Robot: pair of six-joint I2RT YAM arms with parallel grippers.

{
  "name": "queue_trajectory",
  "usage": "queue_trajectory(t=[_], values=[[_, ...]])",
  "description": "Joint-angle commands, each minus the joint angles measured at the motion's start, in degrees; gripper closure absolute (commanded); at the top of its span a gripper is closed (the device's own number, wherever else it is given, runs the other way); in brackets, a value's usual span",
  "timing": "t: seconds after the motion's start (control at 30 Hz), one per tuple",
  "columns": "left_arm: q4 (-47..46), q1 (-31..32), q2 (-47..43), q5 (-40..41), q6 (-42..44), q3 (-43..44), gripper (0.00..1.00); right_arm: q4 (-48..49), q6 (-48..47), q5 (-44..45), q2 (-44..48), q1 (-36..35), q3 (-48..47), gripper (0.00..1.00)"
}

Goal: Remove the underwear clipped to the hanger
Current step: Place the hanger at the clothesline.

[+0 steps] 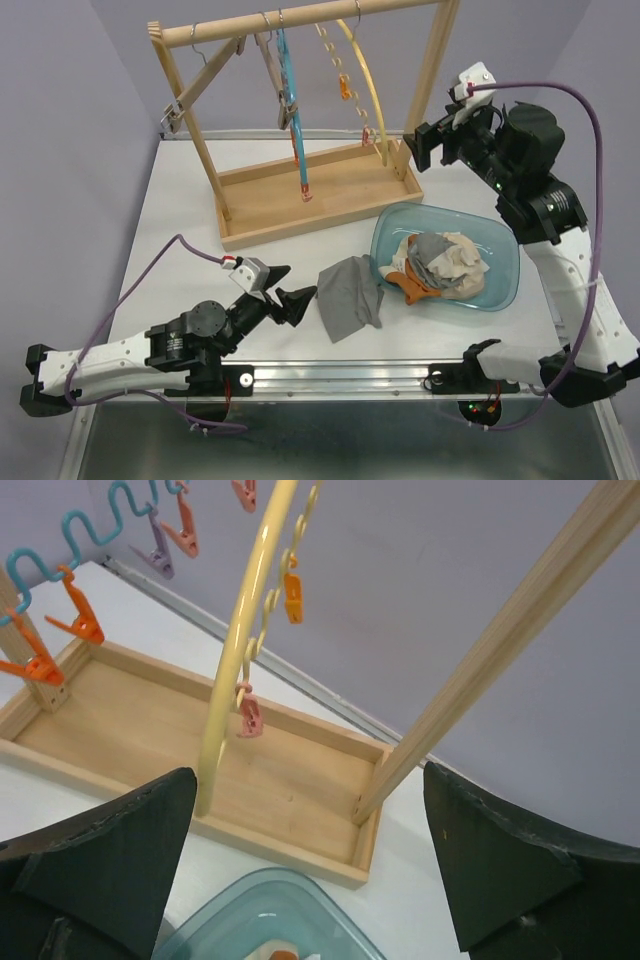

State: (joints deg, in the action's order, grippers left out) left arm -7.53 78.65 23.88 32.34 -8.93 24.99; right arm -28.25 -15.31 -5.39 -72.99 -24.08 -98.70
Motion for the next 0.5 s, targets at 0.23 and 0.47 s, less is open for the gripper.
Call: queue_trajectory(t=[0.23,0.47], values=[[2.5,-0.2,2.8,4.9,5.2,8.5,0.11,2.6,-5.3,0.8,17.1,-0.3,22.5,0.00],[4.0,-1.3,4.5,6.9,8.4,12.1,0.07,2.5,-7.5,-0.5,24.9,-0.3,35.0,0.00]])
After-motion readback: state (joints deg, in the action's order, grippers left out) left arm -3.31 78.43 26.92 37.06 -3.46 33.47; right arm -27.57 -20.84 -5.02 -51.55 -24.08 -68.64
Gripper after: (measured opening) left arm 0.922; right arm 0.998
